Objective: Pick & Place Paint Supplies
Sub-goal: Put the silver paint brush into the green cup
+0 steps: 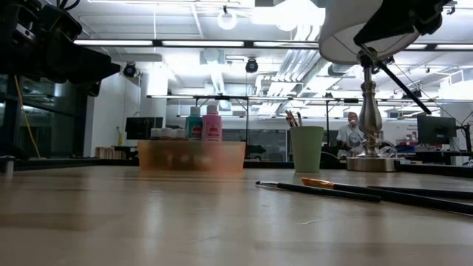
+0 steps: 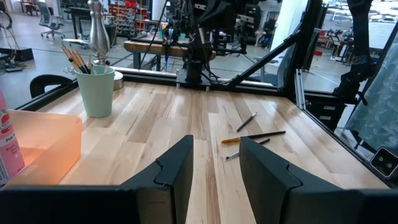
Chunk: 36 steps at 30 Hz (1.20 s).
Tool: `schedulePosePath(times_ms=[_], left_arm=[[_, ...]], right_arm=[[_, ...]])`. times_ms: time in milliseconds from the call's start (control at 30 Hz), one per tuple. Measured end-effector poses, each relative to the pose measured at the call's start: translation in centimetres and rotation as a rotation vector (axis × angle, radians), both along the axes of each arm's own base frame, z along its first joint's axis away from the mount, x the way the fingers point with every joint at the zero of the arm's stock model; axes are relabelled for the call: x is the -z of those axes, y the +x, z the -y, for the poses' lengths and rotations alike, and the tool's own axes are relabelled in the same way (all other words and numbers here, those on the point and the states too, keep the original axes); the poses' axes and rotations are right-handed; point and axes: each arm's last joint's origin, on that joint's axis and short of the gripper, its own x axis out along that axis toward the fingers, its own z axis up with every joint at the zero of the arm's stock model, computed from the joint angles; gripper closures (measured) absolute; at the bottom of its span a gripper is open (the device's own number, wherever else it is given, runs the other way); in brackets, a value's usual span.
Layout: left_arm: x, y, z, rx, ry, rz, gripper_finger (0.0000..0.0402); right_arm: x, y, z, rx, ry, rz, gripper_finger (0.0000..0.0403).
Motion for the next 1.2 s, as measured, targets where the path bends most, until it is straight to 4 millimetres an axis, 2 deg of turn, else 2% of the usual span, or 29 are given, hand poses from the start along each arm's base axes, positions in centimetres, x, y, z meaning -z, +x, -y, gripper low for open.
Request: schedulePosePath(times_ms=[333, 500, 767, 967, 1200], left_arm=[[0.0, 0.0, 0.0, 0.000, 0.000, 0.000, 0.0275], [0.0, 0.0, 0.0, 0.000, 0.000, 0.000, 0.0275], [0.0, 0.0, 0.0, 0.000, 0.000, 0.000, 0.0275], [0.0, 0.0, 0.0, 0.000, 0.000, 0.000, 0.0275], [0.0, 0.0, 0.0, 0.000, 0.000, -0.001, 0.0275]], right_arm=[[-0.4, -0.1, 0.1, 0.008, -0.041, 0.024, 0.0400], [-0.6, 0.5, 0.5, 0.020, -0.048, 0.029, 0.0400], [-0.5, 3.1, 1.6, 0.030, -0.073, -0.008, 0.0400], [-1.8, 5.1, 2.9, -0.024, -0.110, 0.010, 0.0400], [-2.9, 6.3, 4.9, 0.033, -0.191, 0.048, 0.0400]])
